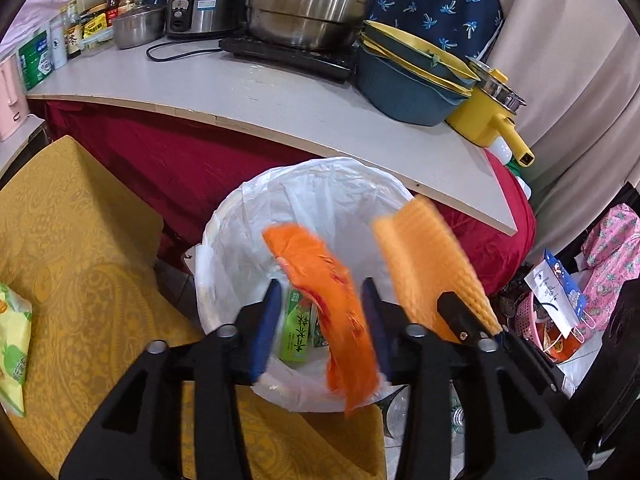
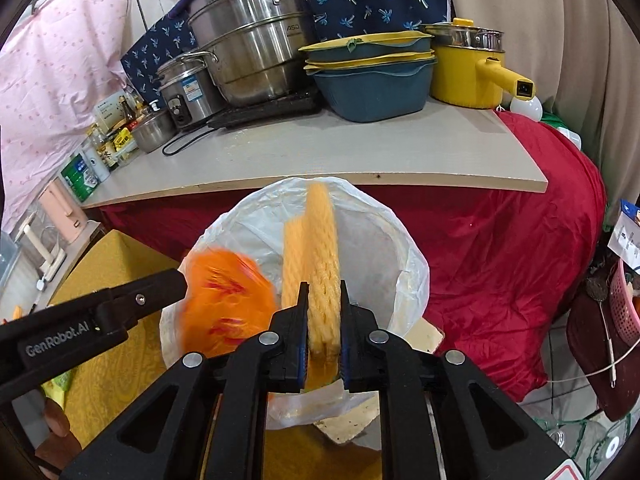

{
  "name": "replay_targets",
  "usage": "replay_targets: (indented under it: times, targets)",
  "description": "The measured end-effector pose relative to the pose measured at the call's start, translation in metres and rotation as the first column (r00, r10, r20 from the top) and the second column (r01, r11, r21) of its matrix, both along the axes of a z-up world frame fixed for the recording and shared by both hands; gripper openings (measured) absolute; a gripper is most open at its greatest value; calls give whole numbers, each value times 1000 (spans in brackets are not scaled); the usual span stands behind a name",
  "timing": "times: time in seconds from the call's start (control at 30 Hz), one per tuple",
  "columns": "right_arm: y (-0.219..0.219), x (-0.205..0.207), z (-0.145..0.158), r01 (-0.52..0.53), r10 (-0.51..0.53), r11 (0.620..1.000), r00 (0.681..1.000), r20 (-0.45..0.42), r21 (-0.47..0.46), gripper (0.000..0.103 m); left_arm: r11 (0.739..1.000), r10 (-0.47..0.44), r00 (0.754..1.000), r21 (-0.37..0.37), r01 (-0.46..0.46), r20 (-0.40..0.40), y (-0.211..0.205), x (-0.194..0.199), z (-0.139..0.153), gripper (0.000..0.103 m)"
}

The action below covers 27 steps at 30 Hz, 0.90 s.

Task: Collect trash
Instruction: 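Carry the orange bag and foam net over the bin and open both tools, then move both tools back from the bin toward the remaining trash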

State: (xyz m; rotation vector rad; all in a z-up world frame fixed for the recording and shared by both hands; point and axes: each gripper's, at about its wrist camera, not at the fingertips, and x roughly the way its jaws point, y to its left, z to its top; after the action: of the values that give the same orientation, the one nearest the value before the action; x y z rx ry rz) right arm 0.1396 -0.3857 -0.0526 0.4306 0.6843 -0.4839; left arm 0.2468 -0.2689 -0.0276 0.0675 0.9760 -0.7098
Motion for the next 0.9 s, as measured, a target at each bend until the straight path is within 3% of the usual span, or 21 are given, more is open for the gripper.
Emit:
replay_targets:
  times: [0.07,0.17,0.37,0.63,0.9]
  targets:
    - [0,3,-1,2,-2,1000,1000,6,8,31,1000,20,1000,-10,-20,8,4,2,1,64]
    - [3,2,4,6,-6,1000,1000,25,0,45,999,43,999,-27,-43,5,14,6,3,69]
    - [12,-1,17,3,-3,1000,998,59,-2,50,995,92,996,-38,-92,14,36,12,12,71]
    - [39,-3,44,-30,33,999,994,103,-24,57,989,147,984,-43,-143,99,73,3,37,72]
    - [85,6,68,-117,122,992,984,130,-49,61,973,231,960,-56,-224,157,130,-3,59,83]
